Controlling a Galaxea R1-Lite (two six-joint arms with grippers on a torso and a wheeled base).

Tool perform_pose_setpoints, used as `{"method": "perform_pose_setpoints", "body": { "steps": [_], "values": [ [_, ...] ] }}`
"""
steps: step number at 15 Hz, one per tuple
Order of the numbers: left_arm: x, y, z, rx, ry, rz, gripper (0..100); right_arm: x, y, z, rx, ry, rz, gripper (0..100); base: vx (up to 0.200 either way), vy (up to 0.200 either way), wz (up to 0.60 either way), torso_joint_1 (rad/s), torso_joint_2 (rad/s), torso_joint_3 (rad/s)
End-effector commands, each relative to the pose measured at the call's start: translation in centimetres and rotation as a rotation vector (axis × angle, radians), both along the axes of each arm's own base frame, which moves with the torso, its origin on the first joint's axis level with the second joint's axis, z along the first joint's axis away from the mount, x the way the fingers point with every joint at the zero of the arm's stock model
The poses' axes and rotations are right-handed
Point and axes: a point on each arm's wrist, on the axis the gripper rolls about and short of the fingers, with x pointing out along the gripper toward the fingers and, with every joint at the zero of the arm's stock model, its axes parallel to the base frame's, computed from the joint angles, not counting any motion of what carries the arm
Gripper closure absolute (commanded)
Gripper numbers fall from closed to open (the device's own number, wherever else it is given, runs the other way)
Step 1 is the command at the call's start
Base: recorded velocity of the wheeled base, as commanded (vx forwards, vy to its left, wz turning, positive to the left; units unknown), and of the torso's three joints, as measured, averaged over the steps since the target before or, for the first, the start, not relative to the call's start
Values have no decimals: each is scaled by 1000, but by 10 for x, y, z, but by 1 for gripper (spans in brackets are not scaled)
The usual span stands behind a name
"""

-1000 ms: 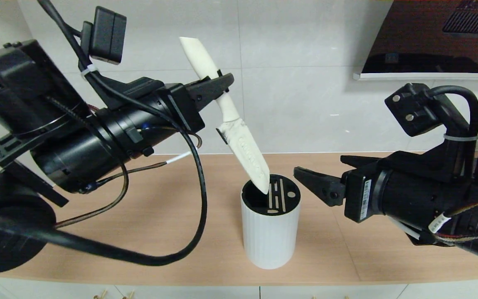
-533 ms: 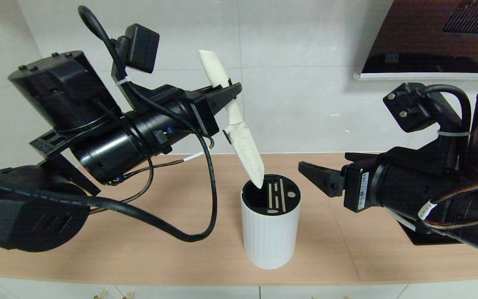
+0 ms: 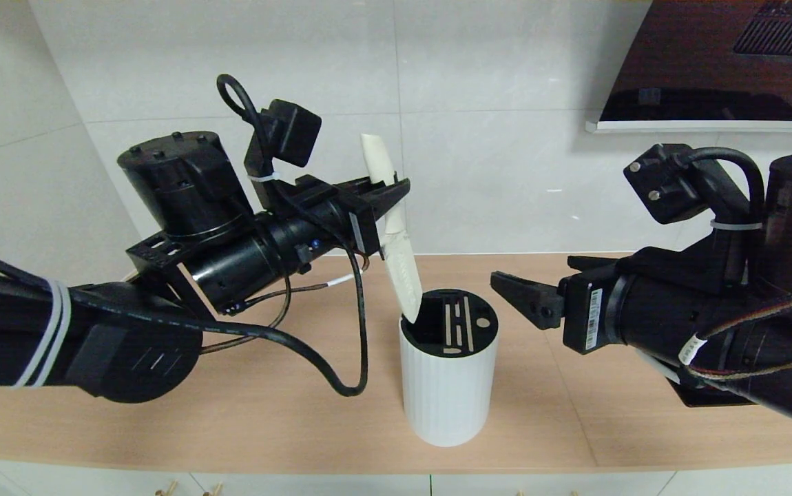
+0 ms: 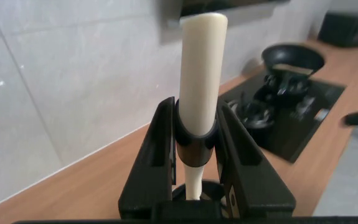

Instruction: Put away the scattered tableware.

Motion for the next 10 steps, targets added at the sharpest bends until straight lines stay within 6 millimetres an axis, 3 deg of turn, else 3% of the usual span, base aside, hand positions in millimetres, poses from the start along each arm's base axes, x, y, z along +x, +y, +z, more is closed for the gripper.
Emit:
{"method": "perform_pose_setpoints", "body": {
  "steps": [1, 7, 10],
  "values": [
    [3, -4, -9, 16, 16, -5, 100, 1, 1, -1, -2, 2, 0, 0, 0, 0, 0, 0, 0, 0],
    [-4, -15, -15, 32, 27, -38, 100, 0, 1, -1, -3, 3, 0, 0, 0, 0, 0, 0, 0, 0],
    [-4, -28, -30, 53, 65, -44, 100, 0, 1, -1, -3, 3, 0, 0, 0, 0, 0, 0, 0, 0]
  ]
}}
